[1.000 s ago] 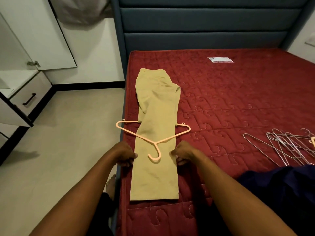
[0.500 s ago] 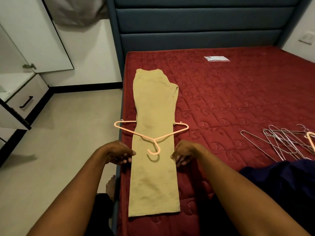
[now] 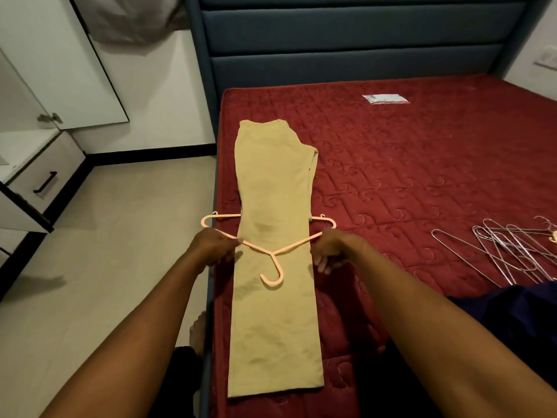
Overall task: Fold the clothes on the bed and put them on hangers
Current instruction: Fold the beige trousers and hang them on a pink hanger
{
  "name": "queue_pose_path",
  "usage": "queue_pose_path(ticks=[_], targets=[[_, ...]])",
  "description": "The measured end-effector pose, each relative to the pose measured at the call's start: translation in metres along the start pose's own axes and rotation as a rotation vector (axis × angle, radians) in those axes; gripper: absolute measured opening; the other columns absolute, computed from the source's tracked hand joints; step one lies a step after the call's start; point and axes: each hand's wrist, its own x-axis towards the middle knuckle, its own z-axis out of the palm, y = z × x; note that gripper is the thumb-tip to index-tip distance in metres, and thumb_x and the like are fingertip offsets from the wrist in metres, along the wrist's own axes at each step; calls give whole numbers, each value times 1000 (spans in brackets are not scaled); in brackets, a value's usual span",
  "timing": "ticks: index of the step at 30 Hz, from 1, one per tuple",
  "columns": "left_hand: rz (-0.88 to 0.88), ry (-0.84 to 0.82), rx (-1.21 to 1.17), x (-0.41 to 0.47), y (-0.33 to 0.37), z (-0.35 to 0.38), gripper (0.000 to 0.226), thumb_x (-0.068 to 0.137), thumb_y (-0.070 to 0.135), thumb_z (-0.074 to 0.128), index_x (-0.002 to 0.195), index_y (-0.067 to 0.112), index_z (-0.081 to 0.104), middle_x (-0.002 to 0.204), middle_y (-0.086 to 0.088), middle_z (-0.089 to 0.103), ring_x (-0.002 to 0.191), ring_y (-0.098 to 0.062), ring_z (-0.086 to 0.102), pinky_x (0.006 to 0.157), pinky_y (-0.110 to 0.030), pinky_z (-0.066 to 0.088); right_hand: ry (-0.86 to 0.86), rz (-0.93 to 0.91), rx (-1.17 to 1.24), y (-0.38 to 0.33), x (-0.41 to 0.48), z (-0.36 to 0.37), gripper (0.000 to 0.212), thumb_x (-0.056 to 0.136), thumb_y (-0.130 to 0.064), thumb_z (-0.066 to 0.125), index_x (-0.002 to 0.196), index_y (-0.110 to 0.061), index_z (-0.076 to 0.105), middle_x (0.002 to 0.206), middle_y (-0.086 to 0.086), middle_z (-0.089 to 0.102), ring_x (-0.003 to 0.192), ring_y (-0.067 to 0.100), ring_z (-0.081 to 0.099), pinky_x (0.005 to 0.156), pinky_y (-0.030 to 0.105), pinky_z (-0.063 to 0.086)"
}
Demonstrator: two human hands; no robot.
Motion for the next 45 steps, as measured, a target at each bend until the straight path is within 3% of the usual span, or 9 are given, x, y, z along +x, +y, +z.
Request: queue_pose_path(ticks=[7, 11, 22, 26, 30, 33, 37, 42, 45], targets=[[213, 288, 71, 96, 54, 14, 17, 90, 31, 71, 85, 15, 70, 83, -2, 72, 83, -25, 69, 76, -35, 56, 464, -214, 193, -40, 56, -64, 19, 87, -10, 63, 79, 2, 75, 54, 5, 68, 38, 12, 58, 44, 24, 50], [146, 291, 81, 170, 75, 24, 44, 88, 27, 74, 120, 5, 54, 109, -8, 60, 106, -34, 62, 78, -35, 45, 634, -247, 247, -54, 117, -106, 15, 84, -12, 65, 74, -6, 75, 66, 7, 73, 55, 21, 68, 58, 34, 60], [38, 550, -204, 314, 94, 6, 32, 91, 33, 71, 118, 16, 68, 113, -7, 71, 106, -31, 65, 87, -36, 47, 937, -156, 558, -109, 277, -218, 38, 74, -43, 68, 80, -6, 75, 84, 10, 75, 78, 31, 72, 74, 41, 62], [162, 552, -221, 320, 87, 7, 36, 87, 34, 77, 119, 20, 65, 93, 4, 69, 90, -22, 67, 77, -30, 45, 1007, -60, 620, -113, 280, -225, 21, 82, -25, 66, 88, -7, 74, 94, 10, 74, 85, 33, 71, 71, 33, 53], [264, 557, -83, 311, 89, 12, 54, 86, 50, 75, 125, 18, 57, 105, -3, 69, 95, -26, 65, 75, -33, 45, 1143, 58, 386, -116, 276, -220, 22, 93, -17, 63, 112, -8, 68, 116, 16, 70, 106, 39, 68, 86, 41, 54], [317, 500, -60, 296, 93, 14, 56, 94, 50, 65, 136, 17, 48, 121, -5, 66, 108, -27, 62, 81, -31, 41, 1326, -182, 47, -113, 272, -211, 35, 91, -11, 61, 125, -16, 52, 119, 14, 60, 106, 36, 62, 84, 43, 53], [266, 399, -151, 271, 86, 15, 67, 98, 35, 63, 155, 16, 32, 140, -6, 56, 122, -25, 56, 96, -33, 42, 1052, -398, -396, -84, 268, -194, 42, 92, -55, 60, 127, -33, 63, 127, 4, 55, 115, 27, 56, 97, 48, 47], [139, 386, -314, 249, 77, 4, 44, 93, 27, 71, 135, 17, 60, 114, 4, 69, 107, -17, 63, 92, -31, 48, 1197, -280, 297, -63, 233, -167, 22, 87, -39, 62, 93, -24, 76, 92, 4, 75, 88, 27, 69, 82, 37, 55], [64, 412, -354, 239, 69, 4, 30, 88, 25, 78, 115, 13, 72, 98, 2, 70, 99, -19, 65, 90, -30, 49, 970, -194, 344, -69, 216, -150, 38, 78, -54, 67, 75, -17, 74, 78, 5, 74, 79, 28, 69, 75, 38, 56]])
